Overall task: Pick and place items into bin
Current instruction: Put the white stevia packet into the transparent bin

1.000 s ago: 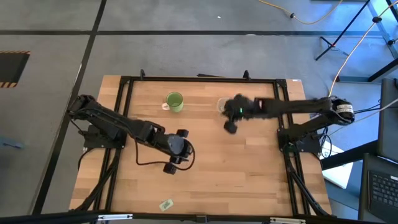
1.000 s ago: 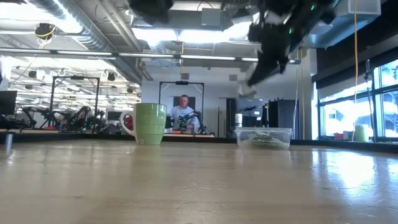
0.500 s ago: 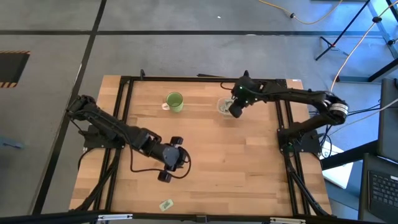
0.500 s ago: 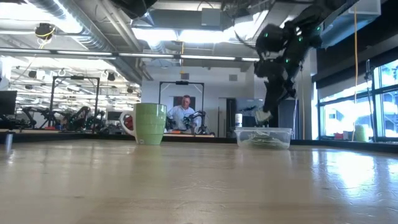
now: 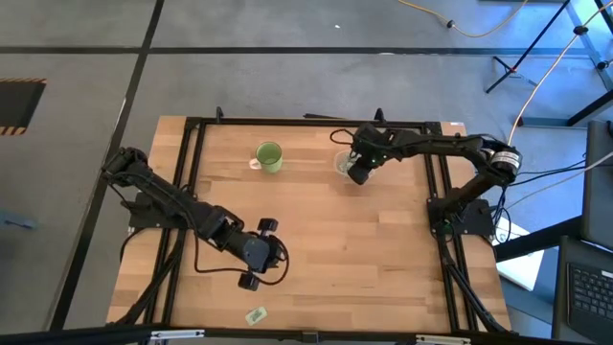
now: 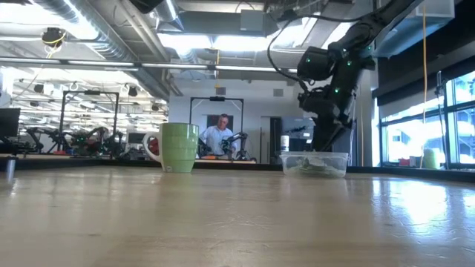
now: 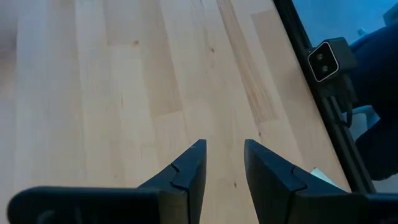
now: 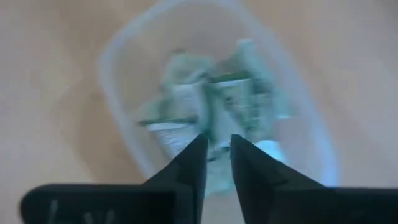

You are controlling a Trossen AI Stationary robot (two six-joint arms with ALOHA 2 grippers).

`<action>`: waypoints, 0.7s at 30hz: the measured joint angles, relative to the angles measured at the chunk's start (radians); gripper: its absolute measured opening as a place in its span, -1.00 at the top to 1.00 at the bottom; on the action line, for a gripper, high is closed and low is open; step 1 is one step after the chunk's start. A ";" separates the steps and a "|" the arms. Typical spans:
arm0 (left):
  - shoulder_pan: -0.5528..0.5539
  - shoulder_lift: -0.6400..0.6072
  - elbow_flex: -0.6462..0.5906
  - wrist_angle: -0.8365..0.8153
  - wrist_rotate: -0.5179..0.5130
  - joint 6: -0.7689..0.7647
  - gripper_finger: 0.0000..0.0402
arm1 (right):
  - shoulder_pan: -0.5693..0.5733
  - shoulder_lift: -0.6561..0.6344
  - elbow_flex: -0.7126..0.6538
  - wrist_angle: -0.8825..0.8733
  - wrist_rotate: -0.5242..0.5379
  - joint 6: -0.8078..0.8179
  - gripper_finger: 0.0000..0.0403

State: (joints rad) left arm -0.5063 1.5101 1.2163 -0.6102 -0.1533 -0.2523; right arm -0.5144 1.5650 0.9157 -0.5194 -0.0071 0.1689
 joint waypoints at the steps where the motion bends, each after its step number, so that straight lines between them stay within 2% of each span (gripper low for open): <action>1: -0.004 0.002 0.000 0.001 -0.010 -0.001 0.49 | -0.001 -0.001 0.000 0.000 0.031 0.009 0.61; 7: -0.033 0.031 0.000 0.004 -0.038 -0.015 0.49 | -0.001 -0.053 0.000 0.001 0.240 0.043 0.37; 11: -0.094 0.077 0.000 0.030 -0.036 -0.016 0.49 | 0.008 -0.125 0.000 0.003 0.251 0.065 0.31; 21: -0.267 0.242 0.000 0.143 -0.095 -0.103 0.49 | 0.140 -0.238 0.000 0.006 0.249 0.116 0.31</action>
State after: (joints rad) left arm -0.7728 1.7520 1.2163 -0.4671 -0.2481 -0.3551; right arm -0.3749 1.3271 0.9161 -0.5133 0.2420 0.2846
